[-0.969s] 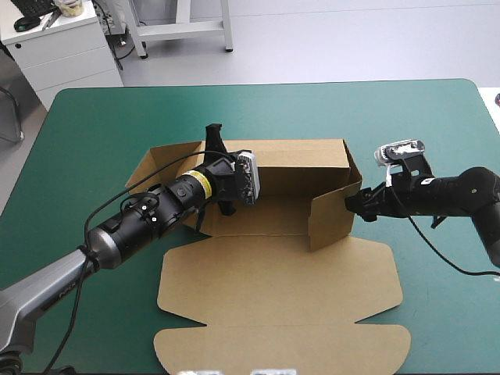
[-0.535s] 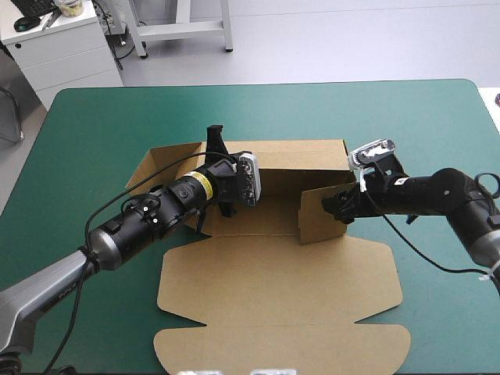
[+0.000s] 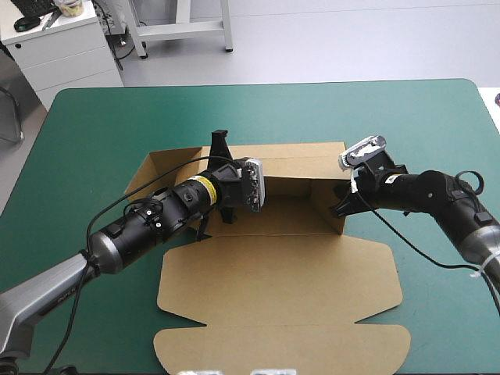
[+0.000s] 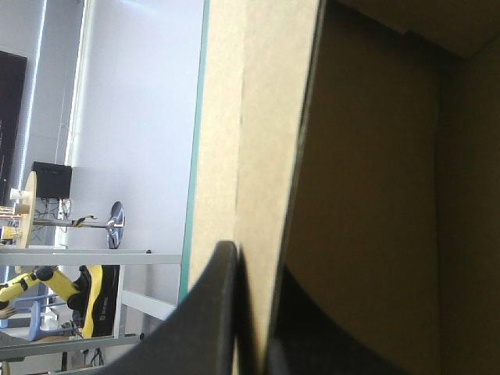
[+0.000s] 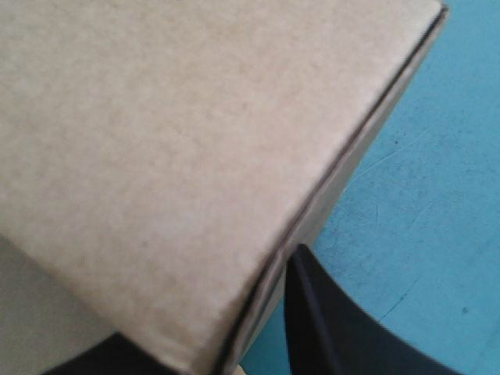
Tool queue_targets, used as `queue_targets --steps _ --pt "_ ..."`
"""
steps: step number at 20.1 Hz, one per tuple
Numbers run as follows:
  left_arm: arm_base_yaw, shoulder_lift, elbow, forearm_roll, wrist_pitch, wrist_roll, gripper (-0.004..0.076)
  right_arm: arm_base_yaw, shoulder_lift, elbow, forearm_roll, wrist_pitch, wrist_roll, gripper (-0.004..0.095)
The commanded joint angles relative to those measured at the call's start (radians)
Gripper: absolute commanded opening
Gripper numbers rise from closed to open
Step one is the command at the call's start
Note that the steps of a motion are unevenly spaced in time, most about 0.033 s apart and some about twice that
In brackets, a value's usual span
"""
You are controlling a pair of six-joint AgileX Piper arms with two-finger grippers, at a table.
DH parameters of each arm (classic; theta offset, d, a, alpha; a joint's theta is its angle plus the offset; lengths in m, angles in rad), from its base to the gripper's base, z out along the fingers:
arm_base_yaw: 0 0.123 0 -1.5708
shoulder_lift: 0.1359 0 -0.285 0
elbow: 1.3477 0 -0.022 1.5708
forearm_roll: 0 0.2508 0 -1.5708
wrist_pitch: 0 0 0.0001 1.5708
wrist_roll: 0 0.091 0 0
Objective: Fold the box
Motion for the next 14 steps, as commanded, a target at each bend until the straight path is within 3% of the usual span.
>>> queue_targets --steps 1,5,7,10,11,12,14 --pt "-0.011 -0.01 0.003 -0.07 0.144 -0.038 -0.001 0.001 -0.026 -0.025 0.049 -0.022 -0.01 -0.0017" --pt "-0.013 -0.01 0.003 -0.177 0.104 -0.05 0.0011 0.001 -0.026 -0.025 0.034 -0.04 0.043 -0.0012" --pt "-0.013 -0.01 -0.001 -0.198 0.092 -0.052 0.014 0.001 -0.026 -0.025 -0.029 -0.102 0.152 -0.0012" --pt "-0.02 -0.033 -0.006 -0.274 0.081 -0.06 0.0465 0.001 -0.026 -0.025 -0.138 -0.162 0.318 -0.001" --pt "-0.027 -0.049 -0.006 -0.288 0.077 -0.06 0.0536 -0.001 -0.026 -0.025 -0.164 -0.178 0.362 -0.001" --pt "-0.045 -0.069 -0.008 -0.285 0.077 -0.067 0.0587 -0.001 -0.026 -0.025 -0.203 -0.197 0.406 -0.001" --pt "-0.074 -0.096 -0.013 -0.284 0.078 -0.068 0.0588 -0.001 -0.026 -0.027 -0.259 -0.22 0.472 -0.001"
